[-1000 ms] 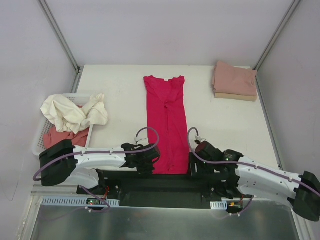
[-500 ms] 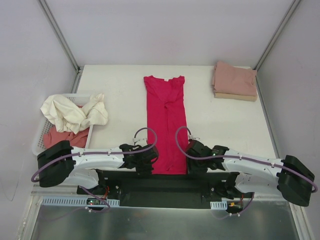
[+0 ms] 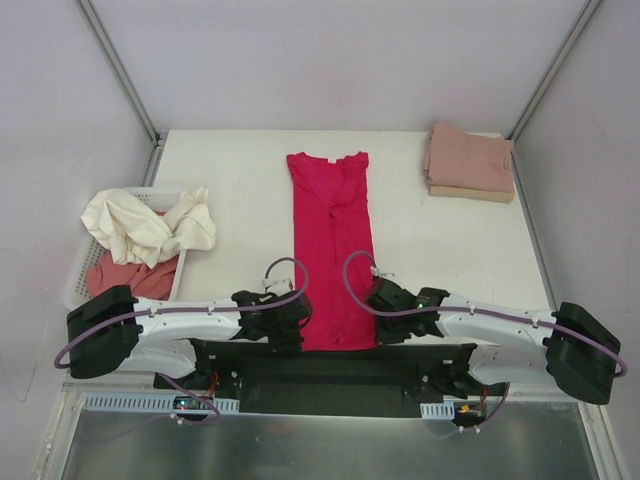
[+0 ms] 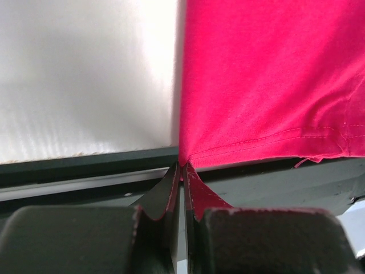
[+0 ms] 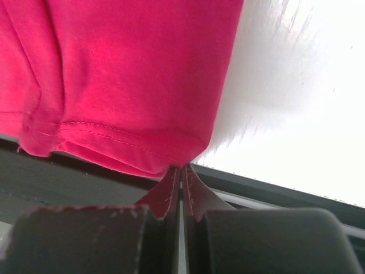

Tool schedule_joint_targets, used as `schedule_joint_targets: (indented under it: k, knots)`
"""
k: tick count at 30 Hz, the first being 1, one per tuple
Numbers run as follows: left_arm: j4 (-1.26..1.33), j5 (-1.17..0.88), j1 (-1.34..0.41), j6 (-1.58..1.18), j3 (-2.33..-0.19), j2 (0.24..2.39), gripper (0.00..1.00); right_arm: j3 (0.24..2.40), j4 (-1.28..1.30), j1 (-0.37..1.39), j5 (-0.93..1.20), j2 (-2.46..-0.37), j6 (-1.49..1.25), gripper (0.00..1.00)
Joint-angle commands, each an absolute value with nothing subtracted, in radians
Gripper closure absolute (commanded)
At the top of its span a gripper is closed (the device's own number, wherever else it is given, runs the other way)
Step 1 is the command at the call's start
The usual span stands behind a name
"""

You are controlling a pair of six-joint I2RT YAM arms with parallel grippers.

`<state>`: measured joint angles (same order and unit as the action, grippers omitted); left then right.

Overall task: Fold and stack the t-shirts
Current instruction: Grab the bottom of the folded rectangular tshirt with both arms, then fold the folded rectangular tshirt in 1/3 of the way

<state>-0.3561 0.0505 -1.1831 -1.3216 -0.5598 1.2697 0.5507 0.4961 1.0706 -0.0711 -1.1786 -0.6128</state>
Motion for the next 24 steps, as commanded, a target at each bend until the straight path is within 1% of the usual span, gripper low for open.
schedule_joint_targets:
  k: [1, 5, 10, 12, 15, 18, 24]
  knots:
    - [-0.376, 0.012, -1.207, -1.329, -0.517, 1.192, 1.00, 0.508, 0.537, 1.123, -0.060, -1.097, -0.641, 0.99]
    - [-0.377, 0.015, -1.256, -1.290, -0.557, 1.190, 1.00, 0.506, 0.485, 1.183, -0.011, -1.063, -0.661, 0.99]
    - [-0.385, 0.069, -1.256, -1.266, -0.598, 1.178, 1.00, 0.581, 0.566, 1.184, -0.124, -1.008, -0.638, 0.99]
    - [-0.400, 0.121, -1.253, -1.262, -0.613, 1.148, 1.00, 0.616, 0.603, 1.183, -0.175, -0.988, -0.624, 0.99]
    - [-0.408, 0.161, -1.209, -1.227, -0.630, 1.106, 1.00, 0.687, 0.650, 1.157, -0.253, -0.979, -0.574, 1.00]
    - [-0.406, 0.179, -1.125, -1.134, -0.682, 1.101, 1.00, 0.735, 0.641, 1.079, -0.253, -1.006, -0.482, 0.99]
    - [-0.405, 0.187, -0.967, -0.935, -0.842, 1.196, 1.00, 0.894, 0.594, 0.948, -0.298, -1.126, -0.327, 0.99]
